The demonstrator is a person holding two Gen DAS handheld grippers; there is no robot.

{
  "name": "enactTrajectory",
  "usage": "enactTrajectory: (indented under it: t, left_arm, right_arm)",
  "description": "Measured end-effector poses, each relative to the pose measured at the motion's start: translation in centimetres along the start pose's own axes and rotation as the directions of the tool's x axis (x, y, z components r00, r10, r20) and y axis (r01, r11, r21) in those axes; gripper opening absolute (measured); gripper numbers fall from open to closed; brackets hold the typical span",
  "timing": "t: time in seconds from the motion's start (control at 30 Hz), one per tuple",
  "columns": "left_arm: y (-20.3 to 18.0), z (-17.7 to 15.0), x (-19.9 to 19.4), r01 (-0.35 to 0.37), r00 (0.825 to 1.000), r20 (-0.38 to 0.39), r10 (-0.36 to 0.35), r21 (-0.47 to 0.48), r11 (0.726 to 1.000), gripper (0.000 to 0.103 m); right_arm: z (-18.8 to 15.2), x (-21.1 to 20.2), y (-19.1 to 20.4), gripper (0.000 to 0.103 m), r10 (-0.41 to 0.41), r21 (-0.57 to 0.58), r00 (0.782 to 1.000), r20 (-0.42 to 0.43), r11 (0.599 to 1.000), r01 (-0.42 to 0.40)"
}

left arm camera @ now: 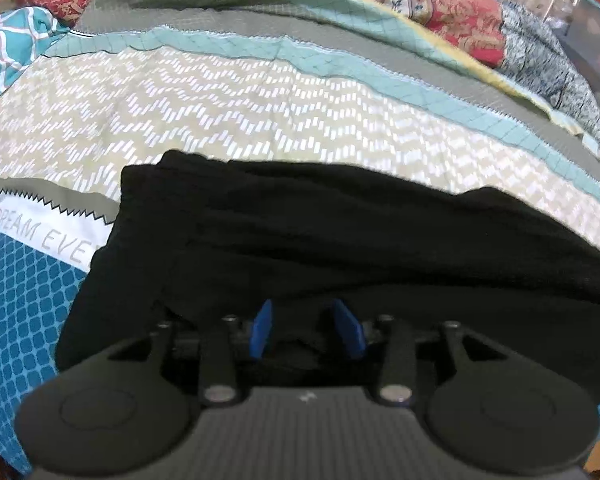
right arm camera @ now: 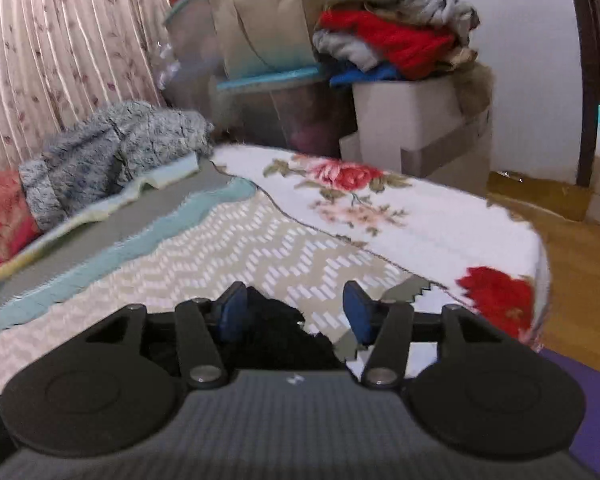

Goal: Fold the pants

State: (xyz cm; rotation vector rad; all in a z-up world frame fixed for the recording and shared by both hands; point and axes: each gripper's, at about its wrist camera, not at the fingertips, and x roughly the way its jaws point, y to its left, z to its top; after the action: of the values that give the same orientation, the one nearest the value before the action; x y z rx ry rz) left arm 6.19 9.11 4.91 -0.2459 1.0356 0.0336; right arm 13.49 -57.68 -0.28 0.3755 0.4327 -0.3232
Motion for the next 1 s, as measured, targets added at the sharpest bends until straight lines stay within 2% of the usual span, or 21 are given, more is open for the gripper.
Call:
enactTrajectory:
  t: [0.1,0.17,0.3,0.37,0.43,0.47,0.57,0.63,0.77,0.9,0.93,1.0]
  left_arm:
    - [-0.8,0.1,-0.8,0.052,0.998,0.027,-0.052,0.002,0.999,0.038]
    - [-1.8,-0.2,-1.2,0.083,0.996,0.030,-0.084,0.034,0.996,0.038]
    - [-3.0,-1.2,-0.9,0.087,0.996,0.000,-0.087,0.094,0.992,0.039]
    - [-2.8,-1.9,0.0,0.069,0.997,-0.042,-0.065,0.097,0.993,0.039]
    - [-2.5,-2.7,1.2,0.048,0.996,-0.082,-0.040,0.093,0.994,0.038]
    - [-2.3,-2.9,1.2,0.052,0.996,-0.076,-0.045,0.087,0.995,0.038]
    - [-2.5,-2.9,0.6,0.063,0.997,-0.057,-0.058,0.082,0.995,0.041]
    - [-2.6,-2.9,0.2,0.077,0.996,-0.052,-0.073,0.075,0.994,0.042]
    - [-3.3,-2.9,-0.9,0.145,0.989,-0.039,-0.143,0.068,0.987,0.041]
    - [-5.3,-3.2,-1.0,0.197,0.980,-0.054,-0.193,0.098,0.975,0.040]
    - [-5.8,-3.3,-0.8,0.206,0.978,-0.064,-0.200,0.106,0.973,0.040]
    - [-6.7,-3.6,-0.2,0.218,0.974,-0.091,-0.208,0.119,0.969,0.040]
  right_arm:
    - [-1.3,-1.7,1.4,0.050,0.098,-0.042,0.995,-0.031,0.994,-0.099]
    - [-2.3,-1.5,2.4,0.050,0.123,-0.075,0.990,-0.074,0.989,-0.129]
    - [-4.9,0.8,1.9,0.048,0.001,-0.086,0.988,-0.152,0.996,-0.014]
    - [-5.0,0.8,1.6,0.048,0.014,-0.078,0.991,-0.136,0.997,-0.025]
    - [-4.4,0.5,2.1,0.048,-0.006,-0.095,0.990,-0.144,0.995,-0.008]
    - [-4.1,0.0,2.1,0.048,-0.005,-0.082,0.990,-0.138,0.997,-0.006]
    - [-3.4,-2.6,0.0,0.050,0.053,0.091,0.997,-0.048,0.995,-0.048]
    - [-3.4,-4.0,-2.4,0.051,0.072,0.234,0.997,-0.006,0.970,-0.069]
    - [-4.5,-4.0,-6.1,0.051,0.122,0.414,0.992,-0.029,0.905,-0.099]
    - [-5.0,-2.6,-7.9,0.052,0.197,0.553,0.980,-0.033,0.820,-0.146]
    - [-5.0,-2.3,-8.0,0.052,0.205,0.570,0.978,-0.035,0.808,-0.149]
    - [-4.8,-1.6,-7.7,0.052,0.202,0.570,0.978,-0.049,0.810,-0.139]
